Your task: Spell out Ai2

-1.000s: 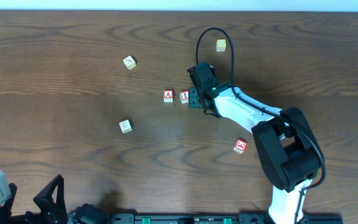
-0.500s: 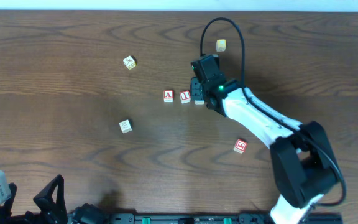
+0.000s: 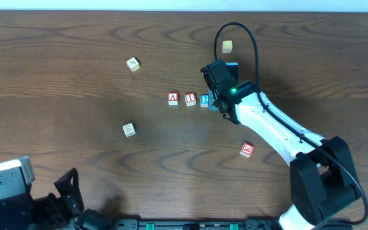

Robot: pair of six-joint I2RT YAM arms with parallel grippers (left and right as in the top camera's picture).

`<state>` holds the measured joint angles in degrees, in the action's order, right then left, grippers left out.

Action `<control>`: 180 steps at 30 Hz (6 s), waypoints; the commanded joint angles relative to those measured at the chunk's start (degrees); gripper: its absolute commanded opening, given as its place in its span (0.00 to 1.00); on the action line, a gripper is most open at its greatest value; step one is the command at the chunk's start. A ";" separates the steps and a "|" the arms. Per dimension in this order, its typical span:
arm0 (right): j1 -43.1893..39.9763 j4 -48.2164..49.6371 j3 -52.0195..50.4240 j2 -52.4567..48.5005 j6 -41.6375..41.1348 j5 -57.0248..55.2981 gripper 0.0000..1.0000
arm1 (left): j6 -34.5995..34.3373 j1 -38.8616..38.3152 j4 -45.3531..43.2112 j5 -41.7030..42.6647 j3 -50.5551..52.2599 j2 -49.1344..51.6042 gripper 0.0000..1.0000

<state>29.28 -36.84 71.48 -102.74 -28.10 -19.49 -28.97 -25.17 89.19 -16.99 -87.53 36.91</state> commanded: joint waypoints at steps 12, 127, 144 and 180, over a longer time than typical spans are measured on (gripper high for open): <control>-1.38 -6.99 -0.37 -2.36 -7.28 -1.42 0.94 | 2.47 0.07 -29.94 -8.07 32.92 6.60 0.95; -19.61 -34.64 -0.39 39.08 0.28 2.93 0.99 | 1.86 2.27 -99.71 20.00 34.10 70.66 0.54; -19.61 -34.56 -0.42 38.34 0.28 2.93 0.99 | 0.44 2.25 -96.28 20.57 34.12 70.66 0.55; -19.61 -34.69 -0.42 38.34 0.28 2.97 0.99 | -1.57 1.42 -98.73 23.28 34.12 70.66 0.60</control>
<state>10.02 -71.35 71.07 -64.14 -28.23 -15.44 -30.22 -23.38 -9.28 6.04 -52.56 106.63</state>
